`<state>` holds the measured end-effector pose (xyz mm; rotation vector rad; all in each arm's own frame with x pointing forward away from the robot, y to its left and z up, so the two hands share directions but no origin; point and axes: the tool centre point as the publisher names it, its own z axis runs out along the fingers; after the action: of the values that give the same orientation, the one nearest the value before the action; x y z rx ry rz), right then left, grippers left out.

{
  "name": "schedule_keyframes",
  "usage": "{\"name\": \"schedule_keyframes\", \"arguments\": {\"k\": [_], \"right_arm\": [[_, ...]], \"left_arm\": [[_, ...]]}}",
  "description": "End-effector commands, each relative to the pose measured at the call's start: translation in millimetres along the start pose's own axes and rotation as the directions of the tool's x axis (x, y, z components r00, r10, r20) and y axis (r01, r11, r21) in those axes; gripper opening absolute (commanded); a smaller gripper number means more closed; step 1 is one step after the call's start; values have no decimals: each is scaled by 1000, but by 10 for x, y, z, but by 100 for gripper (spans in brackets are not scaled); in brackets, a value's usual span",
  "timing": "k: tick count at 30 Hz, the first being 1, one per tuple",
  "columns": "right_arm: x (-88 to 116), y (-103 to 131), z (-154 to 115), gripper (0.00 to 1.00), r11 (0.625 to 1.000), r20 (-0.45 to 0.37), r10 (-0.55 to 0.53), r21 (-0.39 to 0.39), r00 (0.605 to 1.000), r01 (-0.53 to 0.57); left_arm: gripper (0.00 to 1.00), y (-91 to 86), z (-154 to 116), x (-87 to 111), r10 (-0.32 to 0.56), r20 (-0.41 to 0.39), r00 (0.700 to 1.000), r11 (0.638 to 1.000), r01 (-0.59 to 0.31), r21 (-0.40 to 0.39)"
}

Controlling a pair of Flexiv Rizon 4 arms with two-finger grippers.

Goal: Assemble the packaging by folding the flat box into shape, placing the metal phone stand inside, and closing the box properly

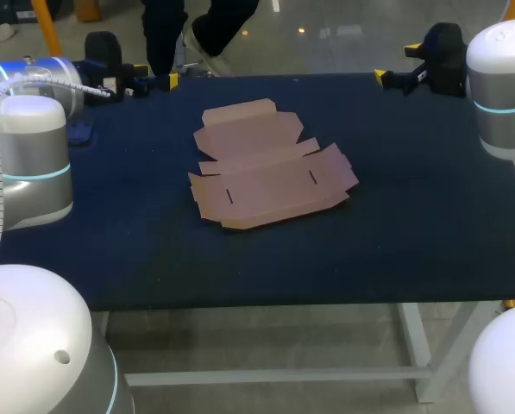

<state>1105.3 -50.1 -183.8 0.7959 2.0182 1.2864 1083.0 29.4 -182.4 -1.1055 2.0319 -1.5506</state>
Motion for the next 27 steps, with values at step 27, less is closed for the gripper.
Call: {"name": "schedule_keyframes", "arguments": {"k": [27], "right_arm": [[25,-2,36,100,999,-3,13,42,1000,-13]], "left_arm": [[100,3,51,4,-46,-13,999,998,46,-48]]}}
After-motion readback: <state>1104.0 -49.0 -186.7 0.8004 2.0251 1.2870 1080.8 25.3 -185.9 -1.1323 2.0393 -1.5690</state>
